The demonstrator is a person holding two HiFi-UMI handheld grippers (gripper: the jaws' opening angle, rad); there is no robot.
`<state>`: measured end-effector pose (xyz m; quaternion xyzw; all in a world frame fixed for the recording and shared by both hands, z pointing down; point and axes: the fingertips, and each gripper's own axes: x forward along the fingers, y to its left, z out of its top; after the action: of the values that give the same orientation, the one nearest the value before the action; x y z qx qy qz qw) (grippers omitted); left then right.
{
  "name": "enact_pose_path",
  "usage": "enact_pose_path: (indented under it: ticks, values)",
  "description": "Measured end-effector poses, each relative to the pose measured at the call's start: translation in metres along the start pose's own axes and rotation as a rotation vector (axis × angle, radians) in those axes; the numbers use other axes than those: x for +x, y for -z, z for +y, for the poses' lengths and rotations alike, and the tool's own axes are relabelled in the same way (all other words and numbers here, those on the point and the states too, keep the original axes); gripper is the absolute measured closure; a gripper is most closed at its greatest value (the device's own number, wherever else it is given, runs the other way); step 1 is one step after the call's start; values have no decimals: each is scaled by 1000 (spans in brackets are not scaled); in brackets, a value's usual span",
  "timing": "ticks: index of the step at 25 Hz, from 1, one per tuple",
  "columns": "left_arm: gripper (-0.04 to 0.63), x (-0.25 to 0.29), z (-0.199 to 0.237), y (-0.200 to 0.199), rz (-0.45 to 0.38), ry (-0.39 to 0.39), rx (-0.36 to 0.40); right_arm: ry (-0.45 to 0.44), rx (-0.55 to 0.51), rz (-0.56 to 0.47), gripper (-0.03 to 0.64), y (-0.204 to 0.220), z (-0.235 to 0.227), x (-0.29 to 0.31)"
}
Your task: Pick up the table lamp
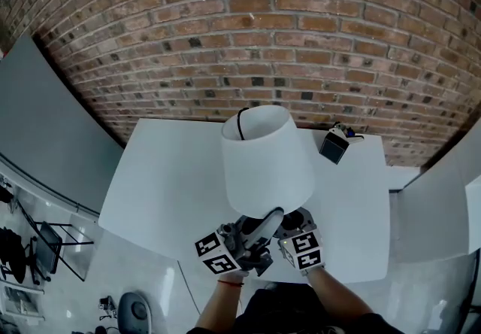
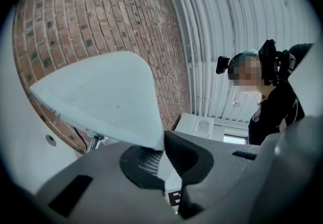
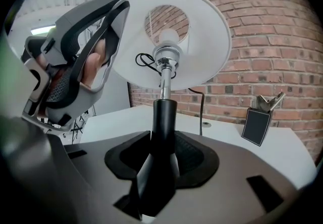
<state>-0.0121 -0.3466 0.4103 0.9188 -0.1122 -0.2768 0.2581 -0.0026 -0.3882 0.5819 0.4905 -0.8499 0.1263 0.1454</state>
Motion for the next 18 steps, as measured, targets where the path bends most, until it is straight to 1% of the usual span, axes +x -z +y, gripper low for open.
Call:
enact_pose_path:
  ticks: [10,18]
  values:
    - [579,16,-24,-28,-13,8,95,-35,-26,-86,469,-45,4,-4]
    - [578,26,-37,-59,-37,3,168,-69,-54,-153,469,-85,10,-3]
